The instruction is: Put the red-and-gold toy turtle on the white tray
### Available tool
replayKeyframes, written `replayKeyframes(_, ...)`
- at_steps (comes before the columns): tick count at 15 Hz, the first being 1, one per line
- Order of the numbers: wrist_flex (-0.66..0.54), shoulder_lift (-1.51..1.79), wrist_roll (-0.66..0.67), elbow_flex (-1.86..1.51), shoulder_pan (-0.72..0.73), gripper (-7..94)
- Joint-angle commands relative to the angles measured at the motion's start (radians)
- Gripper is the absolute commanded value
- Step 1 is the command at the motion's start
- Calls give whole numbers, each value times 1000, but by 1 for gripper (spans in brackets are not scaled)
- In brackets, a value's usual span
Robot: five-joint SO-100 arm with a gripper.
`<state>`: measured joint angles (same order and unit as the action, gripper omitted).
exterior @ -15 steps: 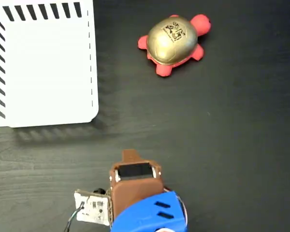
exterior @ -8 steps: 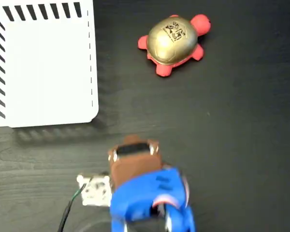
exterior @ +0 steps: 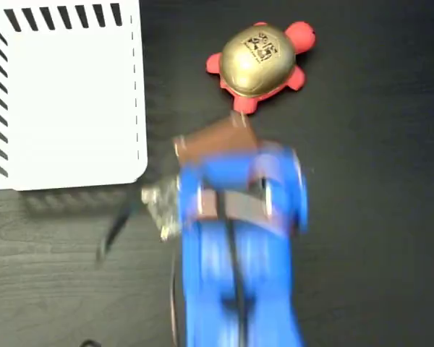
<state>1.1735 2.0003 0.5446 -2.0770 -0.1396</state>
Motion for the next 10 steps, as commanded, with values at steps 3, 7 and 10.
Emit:
replayKeyframes(3,110,-295,104,407,-29,0)
replayKeyframes(7,156,-442,175,583,-97,0)
replayKeyframes(10,167,-584,195,738,-140,0)
